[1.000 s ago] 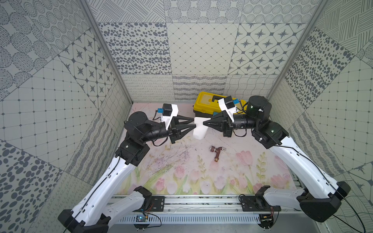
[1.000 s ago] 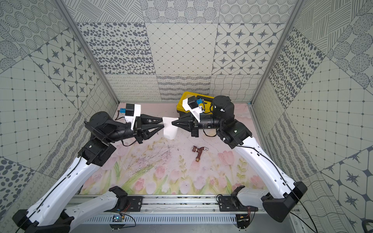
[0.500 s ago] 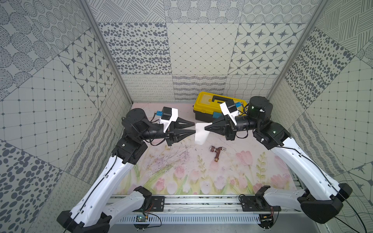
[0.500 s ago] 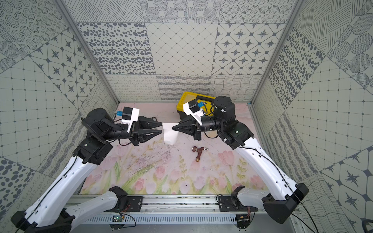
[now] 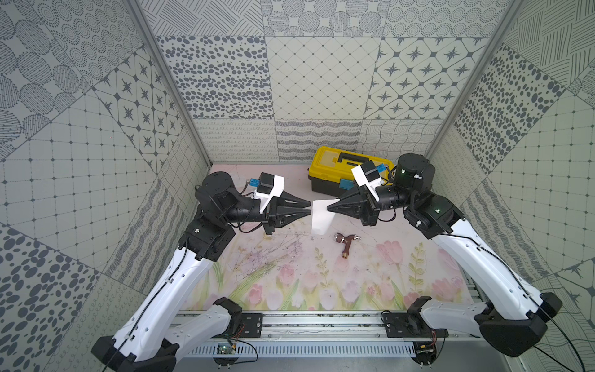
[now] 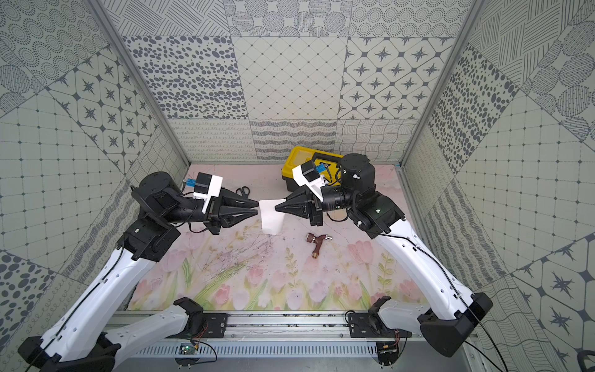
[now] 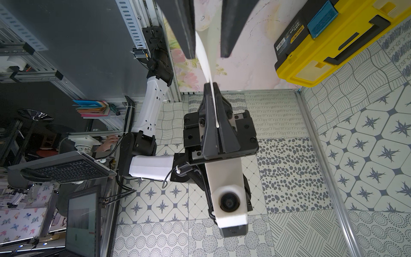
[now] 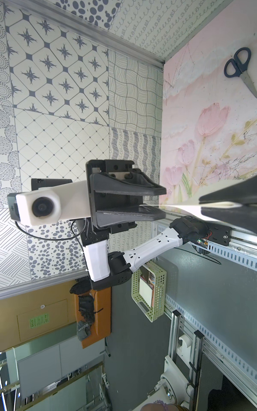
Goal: Fold the square paper along the opposite sides
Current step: Fold the paper.
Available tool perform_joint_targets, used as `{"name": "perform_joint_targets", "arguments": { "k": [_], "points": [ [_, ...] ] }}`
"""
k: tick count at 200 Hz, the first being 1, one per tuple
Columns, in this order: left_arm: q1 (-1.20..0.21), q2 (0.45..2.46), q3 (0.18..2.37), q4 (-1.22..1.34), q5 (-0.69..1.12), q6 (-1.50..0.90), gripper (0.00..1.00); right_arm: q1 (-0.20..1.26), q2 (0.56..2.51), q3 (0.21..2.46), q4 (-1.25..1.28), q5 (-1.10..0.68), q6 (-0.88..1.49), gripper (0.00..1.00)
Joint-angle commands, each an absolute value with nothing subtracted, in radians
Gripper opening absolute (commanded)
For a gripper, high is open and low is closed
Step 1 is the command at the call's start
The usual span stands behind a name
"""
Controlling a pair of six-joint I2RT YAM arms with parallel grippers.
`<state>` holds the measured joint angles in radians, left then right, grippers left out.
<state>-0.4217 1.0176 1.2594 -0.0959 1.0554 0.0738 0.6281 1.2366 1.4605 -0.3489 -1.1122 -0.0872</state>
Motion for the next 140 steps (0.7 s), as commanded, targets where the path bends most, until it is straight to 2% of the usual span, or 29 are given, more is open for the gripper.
{"name": "perform_joint_targets", "arguments": {
  "k": [1,140],
  "points": [
    [-0.415,1.022,1.272,-0.062,1.099,0.072,0.25,0.627,1.237,1.493,-0.336,-1.140,-0.092,0.05],
    [-0.417,1.039,1.273,-0.023,1.097,0.034,0.22,0.640,1.278,1.503,-0.345,-1.145,-0.087,0.05]
  ]
}}
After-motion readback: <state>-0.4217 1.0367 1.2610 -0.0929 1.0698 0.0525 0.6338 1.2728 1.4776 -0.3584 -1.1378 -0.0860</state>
